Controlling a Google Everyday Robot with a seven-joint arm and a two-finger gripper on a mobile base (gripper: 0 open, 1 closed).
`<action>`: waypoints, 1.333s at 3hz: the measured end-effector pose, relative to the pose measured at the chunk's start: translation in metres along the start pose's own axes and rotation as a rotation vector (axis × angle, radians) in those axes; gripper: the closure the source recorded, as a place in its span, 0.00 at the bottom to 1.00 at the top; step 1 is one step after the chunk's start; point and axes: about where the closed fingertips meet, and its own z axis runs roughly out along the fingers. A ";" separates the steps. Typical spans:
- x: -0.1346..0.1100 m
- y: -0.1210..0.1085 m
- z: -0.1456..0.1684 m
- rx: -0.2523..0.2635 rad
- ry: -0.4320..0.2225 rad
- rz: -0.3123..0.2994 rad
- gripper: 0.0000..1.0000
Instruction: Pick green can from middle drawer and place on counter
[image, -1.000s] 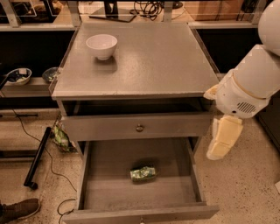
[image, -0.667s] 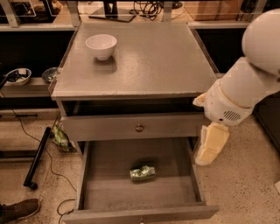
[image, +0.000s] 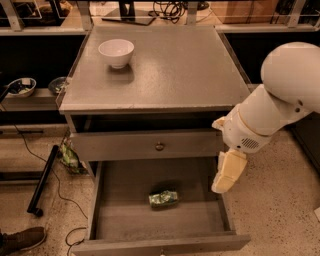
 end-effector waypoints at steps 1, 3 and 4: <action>0.004 0.004 0.014 -0.008 0.001 0.019 0.00; 0.039 -0.013 0.069 0.063 -0.013 0.064 0.00; 0.038 -0.012 0.070 0.062 -0.014 0.063 0.00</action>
Offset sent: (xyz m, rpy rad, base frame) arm 0.0106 -0.0041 -0.0642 0.0448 -0.0391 -0.0873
